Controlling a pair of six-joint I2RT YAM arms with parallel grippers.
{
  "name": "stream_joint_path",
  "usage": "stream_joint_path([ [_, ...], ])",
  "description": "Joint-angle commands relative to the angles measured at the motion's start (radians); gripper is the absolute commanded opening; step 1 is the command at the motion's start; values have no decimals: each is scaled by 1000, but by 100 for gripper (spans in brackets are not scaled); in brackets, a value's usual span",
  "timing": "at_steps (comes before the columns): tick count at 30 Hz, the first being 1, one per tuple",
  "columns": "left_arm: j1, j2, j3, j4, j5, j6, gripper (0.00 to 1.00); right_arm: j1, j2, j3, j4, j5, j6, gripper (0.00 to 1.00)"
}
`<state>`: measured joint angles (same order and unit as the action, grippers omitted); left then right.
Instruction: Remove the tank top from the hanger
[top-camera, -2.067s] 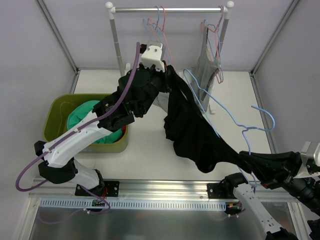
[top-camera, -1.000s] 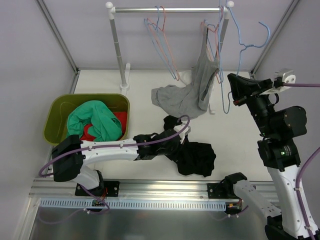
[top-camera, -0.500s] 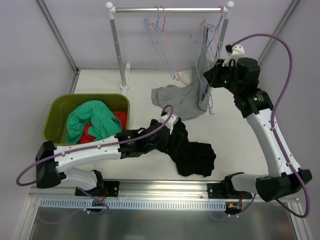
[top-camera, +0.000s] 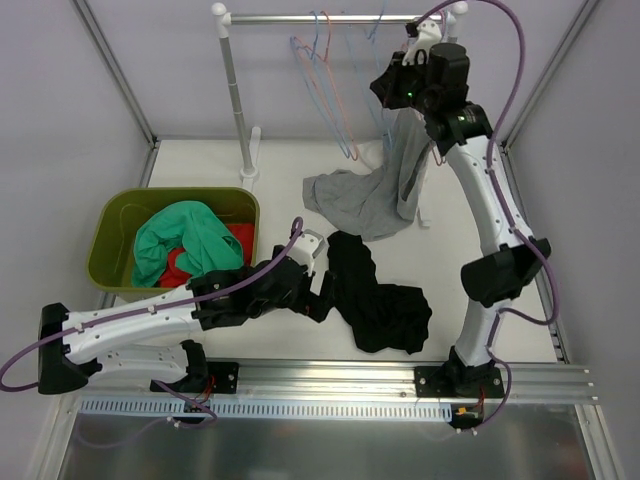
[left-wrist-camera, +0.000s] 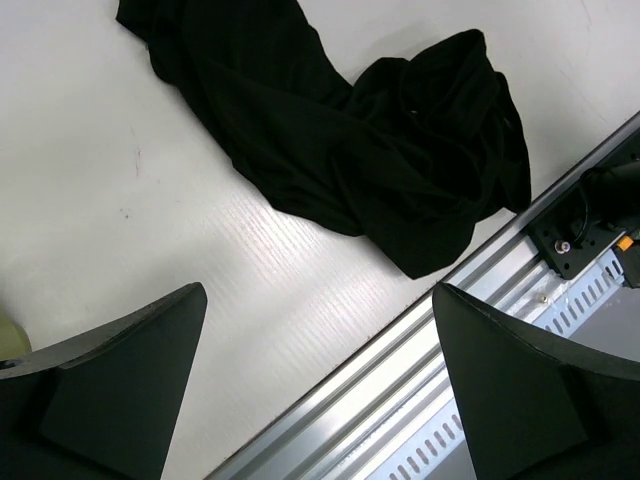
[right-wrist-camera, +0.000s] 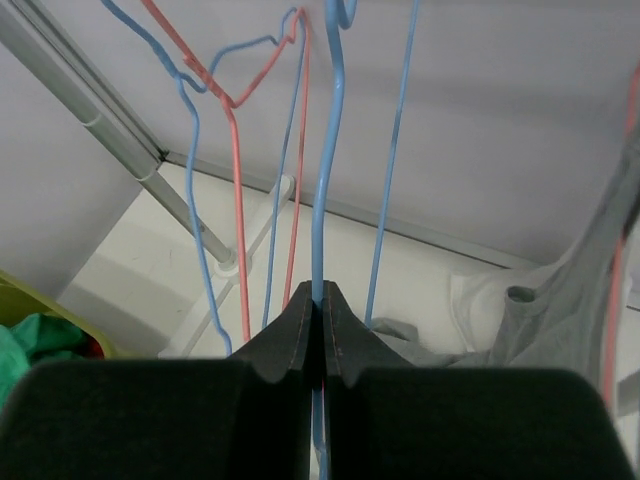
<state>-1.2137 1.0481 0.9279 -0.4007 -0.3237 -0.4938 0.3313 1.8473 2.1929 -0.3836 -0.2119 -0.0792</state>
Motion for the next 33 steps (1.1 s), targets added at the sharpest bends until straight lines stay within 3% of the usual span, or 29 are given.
stream_joint_path([
  [1,5,-22,-15,0,-5,-38,99,54,85,106,12,8,-43,0],
  [20,5,-51,-69,-3,-12,-61,99,158,152,87,81,109,-14,1],
  [21,5,-49,-69,-3,-14,-61,99,157,141,77,81,121,-16,6],
  [24,5,-33,-55,-3,-15,-52,99,144,78,27,81,121,-16,47],
  [27,5,6,-21,-1,-14,-37,99,123,-17,-50,81,103,-16,65],
  [29,5,53,11,0,-15,-32,99,104,-113,-128,81,89,-16,66],
  [31,5,99,46,0,-14,-26,99,92,-189,-185,81,83,-22,75],
  [33,5,189,80,0,1,-19,99,74,-308,-271,75,83,-36,89],
])
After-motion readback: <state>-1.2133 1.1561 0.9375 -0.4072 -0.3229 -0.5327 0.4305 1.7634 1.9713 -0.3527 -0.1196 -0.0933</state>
